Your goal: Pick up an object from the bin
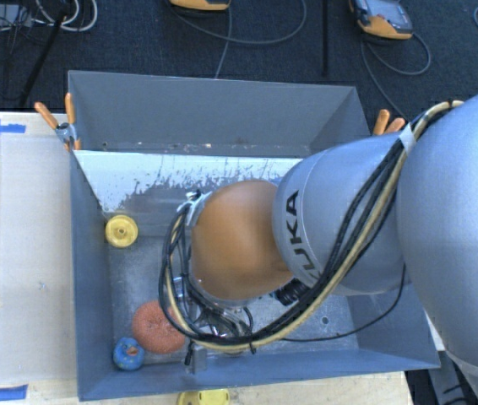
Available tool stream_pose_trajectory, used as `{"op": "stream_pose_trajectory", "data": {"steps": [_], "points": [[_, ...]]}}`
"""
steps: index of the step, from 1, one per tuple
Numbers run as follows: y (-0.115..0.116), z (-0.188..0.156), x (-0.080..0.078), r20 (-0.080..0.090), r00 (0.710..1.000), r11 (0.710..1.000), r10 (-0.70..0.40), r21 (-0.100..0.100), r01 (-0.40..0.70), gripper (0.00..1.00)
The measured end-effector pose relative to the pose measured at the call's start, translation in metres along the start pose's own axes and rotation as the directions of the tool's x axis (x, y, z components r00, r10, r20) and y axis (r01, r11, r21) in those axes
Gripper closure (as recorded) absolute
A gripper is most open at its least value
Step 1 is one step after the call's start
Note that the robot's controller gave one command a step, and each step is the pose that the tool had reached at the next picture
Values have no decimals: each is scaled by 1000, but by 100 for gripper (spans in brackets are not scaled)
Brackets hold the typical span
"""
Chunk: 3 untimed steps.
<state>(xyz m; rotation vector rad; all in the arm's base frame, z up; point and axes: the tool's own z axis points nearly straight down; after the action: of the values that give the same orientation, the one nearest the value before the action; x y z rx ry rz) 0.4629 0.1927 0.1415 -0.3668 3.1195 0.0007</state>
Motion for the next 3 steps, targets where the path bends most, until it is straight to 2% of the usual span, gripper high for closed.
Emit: {"op": "stream_pose_trajectory", "data": {"steps": [1, 2, 3], "points": [[-2, 67, -18, 22, 966, 966, -257, 3, 257, 0], [-6, 68, -12, 9, 999, 999, 34, -5, -34, 100], [-6, 68, -12, 8, 999, 999, 35, -5, -35, 100]]}}
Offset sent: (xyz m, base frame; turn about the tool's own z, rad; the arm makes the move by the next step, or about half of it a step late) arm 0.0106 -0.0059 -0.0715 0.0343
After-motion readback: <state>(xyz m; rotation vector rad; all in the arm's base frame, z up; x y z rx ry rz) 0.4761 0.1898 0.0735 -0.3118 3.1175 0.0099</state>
